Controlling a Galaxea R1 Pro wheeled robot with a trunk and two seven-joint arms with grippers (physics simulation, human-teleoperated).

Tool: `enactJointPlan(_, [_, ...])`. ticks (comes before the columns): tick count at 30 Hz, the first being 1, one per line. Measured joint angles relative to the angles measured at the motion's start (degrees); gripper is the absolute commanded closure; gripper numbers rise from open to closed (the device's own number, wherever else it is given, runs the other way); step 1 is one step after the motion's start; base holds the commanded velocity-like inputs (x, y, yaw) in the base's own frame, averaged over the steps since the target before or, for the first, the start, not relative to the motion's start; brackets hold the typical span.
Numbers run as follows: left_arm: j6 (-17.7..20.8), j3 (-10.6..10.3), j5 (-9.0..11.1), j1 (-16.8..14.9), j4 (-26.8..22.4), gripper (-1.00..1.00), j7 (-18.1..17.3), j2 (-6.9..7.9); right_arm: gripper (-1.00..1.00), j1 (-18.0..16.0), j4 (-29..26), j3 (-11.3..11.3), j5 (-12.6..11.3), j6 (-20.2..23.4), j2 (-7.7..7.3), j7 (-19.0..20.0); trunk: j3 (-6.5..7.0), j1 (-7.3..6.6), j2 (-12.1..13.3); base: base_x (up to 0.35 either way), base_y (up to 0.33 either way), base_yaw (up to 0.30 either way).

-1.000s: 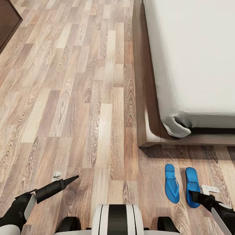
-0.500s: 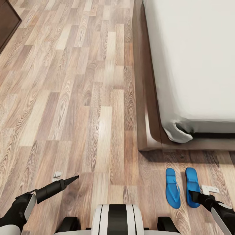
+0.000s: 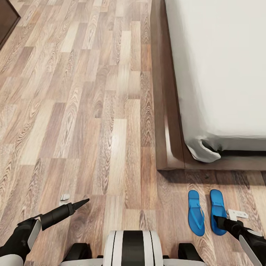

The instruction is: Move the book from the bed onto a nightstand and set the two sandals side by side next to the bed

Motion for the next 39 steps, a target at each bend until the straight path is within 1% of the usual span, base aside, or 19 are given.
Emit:
enactJointPlan(2, [0.0,0.0,0.0,0.0,0.0,-1.0,0.0,0.0,1.0,0.0,0.0,0.0,0.0,0.0,0.0,0.0,-0.44,0.05,0.0,0.0,0.0,0.0])
enactJointPlan(8, [0.0,0.0,0.0,0.0,0.0,-1.0,0.0,0.0,1.0,0.0,0.0,0.0,0.0,0.0,-0.01,0.0,-0.45,0.05,0.0,0.0,0.0,0.0])
enactJointPlan(10, [0.0,0.0,0.0,0.0,0.0,-1.0,0.0,0.0,1.0,0.0,0.0,0.1,0.0,0.0,-0.01,0.0,-0.89,0.1,-0.1,0.0,0.0,0.0])
enactJointPlan(32, [0.1,0.1,0.0,0.0,0.0,-1.0,0.0,0.09,1.0,0.0,0.0,0.0,0.0,0.0,0.0,0.0,-0.89,0.1,-0.1,0.0,0.016,0.0])
enactJointPlan(39, [0.1,0.1,0.0,0.0,0.1,-1.0,0.1,0.09,1.0,0.0,0.0,0.1,0.0,0.0,0.0,0.0,-0.89,0.1,-0.1,0.0,0.118,0.0])
